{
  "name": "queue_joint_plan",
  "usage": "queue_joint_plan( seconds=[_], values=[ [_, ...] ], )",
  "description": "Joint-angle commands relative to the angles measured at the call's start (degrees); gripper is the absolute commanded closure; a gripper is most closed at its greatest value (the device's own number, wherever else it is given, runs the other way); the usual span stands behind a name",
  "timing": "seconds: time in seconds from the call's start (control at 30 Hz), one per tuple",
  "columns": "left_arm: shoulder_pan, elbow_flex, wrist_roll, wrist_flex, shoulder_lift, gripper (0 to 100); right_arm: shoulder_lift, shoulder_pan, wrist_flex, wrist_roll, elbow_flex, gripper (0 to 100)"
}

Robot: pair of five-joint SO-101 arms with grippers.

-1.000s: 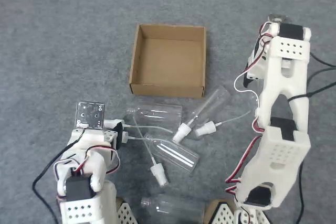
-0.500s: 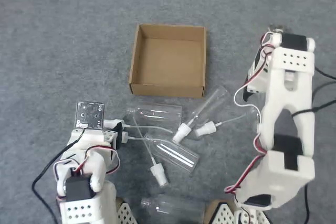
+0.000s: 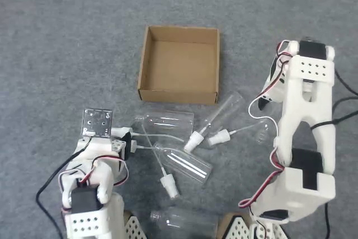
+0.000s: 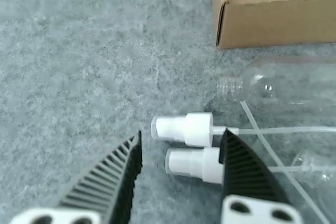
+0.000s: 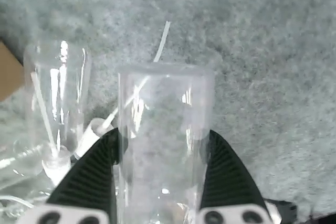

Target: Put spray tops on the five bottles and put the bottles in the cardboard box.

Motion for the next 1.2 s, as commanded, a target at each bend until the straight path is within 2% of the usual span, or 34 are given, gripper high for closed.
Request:
queue_joint_plan(
  seconds=[0.0,0.23,0.57,0.63,0.83,1.17],
  values=[
    [-0.4,-0.7,0.2,-1.3,-1.1,77,-4.5,-0.4,1.5,-5.8,1.1,99.1],
    [-0.4,-0.7,0.1,-1.3,-1.1,77,-4.5,0.0,-5.6,-15.9,8.9,98.9],
    [-0.4,-0.6,0.1,-1.3,-1.1,77,-4.5,0.0,-14.9,-19.7,14.5,98.3],
    [-0.4,-0.6,0.1,-1.3,-1.1,77,-4.5,0.0,-15.7,-20.8,15.2,94.3],
    [-0.4,-0.6,0.1,-1.3,-1.1,77,-4.5,-2.4,-16.0,-23.8,17.2,70.5],
    [-0.4,-0.6,0.1,-1.3,-1.1,77,-5.2,-4.4,-16.0,-23.5,17.1,68.2]
  ],
)
